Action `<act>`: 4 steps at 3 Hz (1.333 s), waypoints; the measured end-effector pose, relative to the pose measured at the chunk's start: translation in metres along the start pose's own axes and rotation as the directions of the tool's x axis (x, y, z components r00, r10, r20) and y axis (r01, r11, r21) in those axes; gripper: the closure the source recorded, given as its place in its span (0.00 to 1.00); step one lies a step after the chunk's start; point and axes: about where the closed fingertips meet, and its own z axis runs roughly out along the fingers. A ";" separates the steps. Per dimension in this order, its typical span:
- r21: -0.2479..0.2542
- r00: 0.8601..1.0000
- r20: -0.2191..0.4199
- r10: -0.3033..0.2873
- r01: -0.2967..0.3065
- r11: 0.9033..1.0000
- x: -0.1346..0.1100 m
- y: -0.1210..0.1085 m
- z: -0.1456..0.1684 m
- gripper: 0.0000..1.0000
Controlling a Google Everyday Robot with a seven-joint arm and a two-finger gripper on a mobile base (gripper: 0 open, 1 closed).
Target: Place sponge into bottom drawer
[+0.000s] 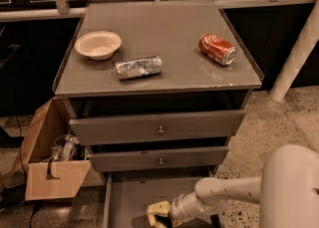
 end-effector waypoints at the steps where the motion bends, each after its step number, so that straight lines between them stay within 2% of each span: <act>1: -0.001 1.000 0.006 0.017 -0.017 1.000 0.000 -0.002 0.009 1.00; 2: -0.027 0.996 0.072 0.046 -0.045 0.999 -0.015 0.005 0.023 1.00; 3: -0.048 0.989 0.139 0.050 -0.044 0.998 -0.035 0.014 0.026 1.00; 4: -0.047 0.989 0.142 0.051 -0.044 0.998 -0.035 0.014 0.026 1.00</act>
Offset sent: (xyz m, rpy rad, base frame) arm 0.0397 0.0286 -0.0246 0.0063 -0.0803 -0.1911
